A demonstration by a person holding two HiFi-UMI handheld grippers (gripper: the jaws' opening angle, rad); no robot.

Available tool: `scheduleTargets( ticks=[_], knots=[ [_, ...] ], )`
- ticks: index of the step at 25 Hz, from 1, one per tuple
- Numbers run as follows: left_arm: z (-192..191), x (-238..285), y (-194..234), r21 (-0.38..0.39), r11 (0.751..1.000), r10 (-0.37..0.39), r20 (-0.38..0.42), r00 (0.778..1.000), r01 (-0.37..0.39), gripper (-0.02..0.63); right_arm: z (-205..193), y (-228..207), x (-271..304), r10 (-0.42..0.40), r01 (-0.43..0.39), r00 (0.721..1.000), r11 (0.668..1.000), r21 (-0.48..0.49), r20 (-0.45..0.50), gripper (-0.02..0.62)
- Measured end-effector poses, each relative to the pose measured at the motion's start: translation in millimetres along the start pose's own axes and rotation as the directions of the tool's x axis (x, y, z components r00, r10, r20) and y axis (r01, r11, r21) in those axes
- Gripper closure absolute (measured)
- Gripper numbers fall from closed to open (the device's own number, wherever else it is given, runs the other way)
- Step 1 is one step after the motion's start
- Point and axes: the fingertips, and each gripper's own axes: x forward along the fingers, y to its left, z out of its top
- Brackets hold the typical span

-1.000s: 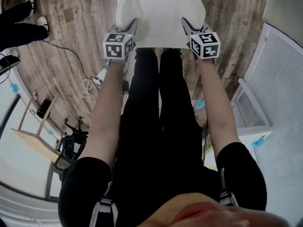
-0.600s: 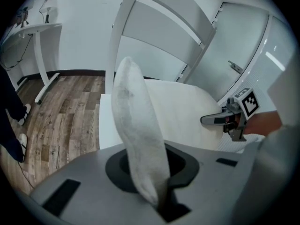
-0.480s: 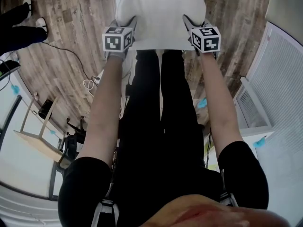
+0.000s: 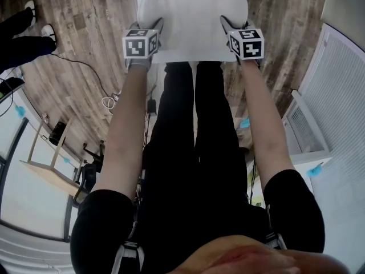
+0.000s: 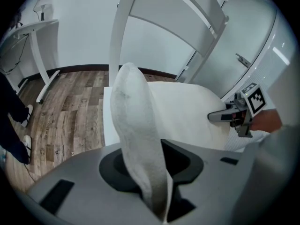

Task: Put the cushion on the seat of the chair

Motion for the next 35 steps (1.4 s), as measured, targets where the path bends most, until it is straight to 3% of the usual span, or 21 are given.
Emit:
scheduleTargets(
  ticks=[11, 18, 25, 35],
  knots=[
    [1.4, 14.0, 19.7, -0.001, 0.996, 0.088, -0.048, 0.995, -0.088, 0.365, -12.2, -22.9, 9.8, -0.075, 0.079, 0.995, 0.996, 0.048, -0.069, 0.348],
    [-3.9, 15.7, 32.8, -0.065, 0.989, 0.134, -0.041, 0.99, -0.136, 0.284, -19.9, -39.4, 8.2, -0.124, 0.135, 0.987, 0.984, 0.114, -0.1, 0.273],
    [-4.1, 9.9, 42.9, -0.122, 0.98, 0.154, -0.023, 0.988, -0.156, 0.217, -26.1, -51.4, 6.6, -0.136, 0.151, 0.984, 0.98, 0.131, -0.118, 0.259],
    [-3.6, -37.8, 49.5, -0.131, 0.963, 0.244, 0.046, 0.969, -0.236, 0.212, -9.0, -46.4, -25.7, -0.136, 0.14, 0.99, 0.977, 0.161, -0.036, 0.259]
  ],
)
